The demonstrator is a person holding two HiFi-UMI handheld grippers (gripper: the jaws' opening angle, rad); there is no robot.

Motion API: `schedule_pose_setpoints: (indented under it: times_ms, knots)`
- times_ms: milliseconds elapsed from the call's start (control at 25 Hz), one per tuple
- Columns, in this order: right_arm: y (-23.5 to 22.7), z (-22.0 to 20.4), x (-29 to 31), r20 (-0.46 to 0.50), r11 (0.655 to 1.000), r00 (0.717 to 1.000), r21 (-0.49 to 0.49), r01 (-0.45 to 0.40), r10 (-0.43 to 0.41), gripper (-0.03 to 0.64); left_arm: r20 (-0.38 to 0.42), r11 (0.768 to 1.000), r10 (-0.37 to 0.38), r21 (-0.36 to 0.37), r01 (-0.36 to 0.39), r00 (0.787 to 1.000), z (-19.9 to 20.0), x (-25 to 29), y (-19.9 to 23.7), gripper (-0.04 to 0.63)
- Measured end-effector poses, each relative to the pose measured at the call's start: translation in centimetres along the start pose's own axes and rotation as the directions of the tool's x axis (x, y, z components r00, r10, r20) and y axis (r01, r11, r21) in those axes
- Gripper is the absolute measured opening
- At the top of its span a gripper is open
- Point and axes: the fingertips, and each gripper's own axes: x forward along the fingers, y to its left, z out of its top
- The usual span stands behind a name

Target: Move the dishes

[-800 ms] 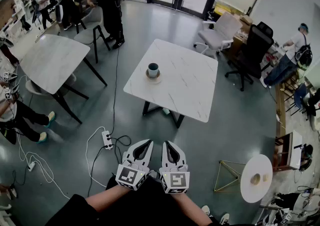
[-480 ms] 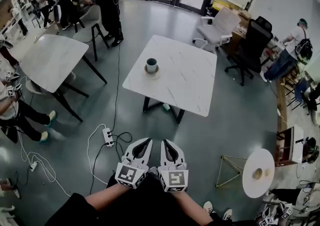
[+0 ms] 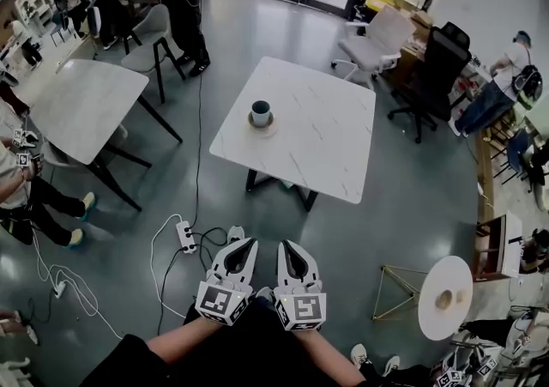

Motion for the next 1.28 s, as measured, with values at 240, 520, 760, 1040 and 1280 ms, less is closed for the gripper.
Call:
schedule_pose_setpoints:
  times_ms: [240,520,760,1040,1280]
  knots:
    - [-1.8,-1.9,4.1,-0.091,1.000,0.996,-0.012,0.008,-0.009,0.017,-0.036,0.999,-0.034,-0.037,0.032,0.999,-1.4,4.8,2.1,0.017]
    - [-3.1,-0.5,14.7,-0.071,1.000,0.997,0.026,-0.016,0.018,0.017,-0.050,1.000,-0.014,-0.022,0.013,0.999,0.2,11.7,10.4,0.017]
    - [-3.4,2.4,24.4,-0.063,0.999,0.998,-0.017,0.030,-0.031,0.017,-0.049,0.998,-0.043,-0.045,0.041,0.998,3.2,17.7,17.2,0.017]
    - [-4.2,3.4,31.0,-0.109,0.996,0.991,-0.058,0.068,-0.074,0.017,-0.032,0.991,-0.123,-0.066,0.120,0.992,5.1,21.7,22.4,0.017]
    - [-4.7,1.7,35.2,-0.216,0.995,0.975,-0.098,0.020,-0.041,0.017,-0.051,0.993,-0.088,-0.086,0.083,0.995,4.8,23.5,27.3,0.017]
